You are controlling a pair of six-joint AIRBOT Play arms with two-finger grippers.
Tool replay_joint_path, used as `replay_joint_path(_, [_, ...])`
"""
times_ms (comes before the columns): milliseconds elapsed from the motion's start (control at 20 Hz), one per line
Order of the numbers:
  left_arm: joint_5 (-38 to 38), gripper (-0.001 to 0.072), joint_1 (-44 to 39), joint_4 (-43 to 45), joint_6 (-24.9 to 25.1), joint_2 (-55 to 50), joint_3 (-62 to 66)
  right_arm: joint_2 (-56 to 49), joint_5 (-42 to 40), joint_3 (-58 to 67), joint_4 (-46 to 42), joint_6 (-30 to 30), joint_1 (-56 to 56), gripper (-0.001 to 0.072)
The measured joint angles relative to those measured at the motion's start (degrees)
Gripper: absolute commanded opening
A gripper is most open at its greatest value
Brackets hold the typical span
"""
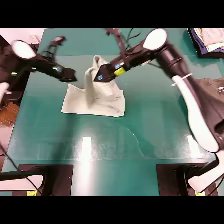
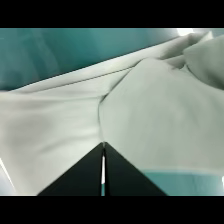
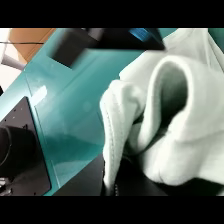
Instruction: Fold the shirts.
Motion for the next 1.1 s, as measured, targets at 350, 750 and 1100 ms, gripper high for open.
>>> replay_joint_path(350, [-4.3, 0.0025, 6.5, 1.5, 0.2, 6.9, 0.0, -11.8, -18.8, 5.0, 0.8, -5.5, 9.8, 0.0705])
replay_joint_path(750, [-5.5, 0.0055, 7.3, 1.7, 0.3, 7.7, -1.3, -2.7, -20.7, -5.7, 1.0, -7.1, 4.5, 0.0692])
replay_joint_path(1100, [2.5, 0.0498, 7.4, 1.8, -0.3, 3.6, -10.0, 10.6, -9.2, -26.5, 1.0, -5.6, -9.4, 0.0690])
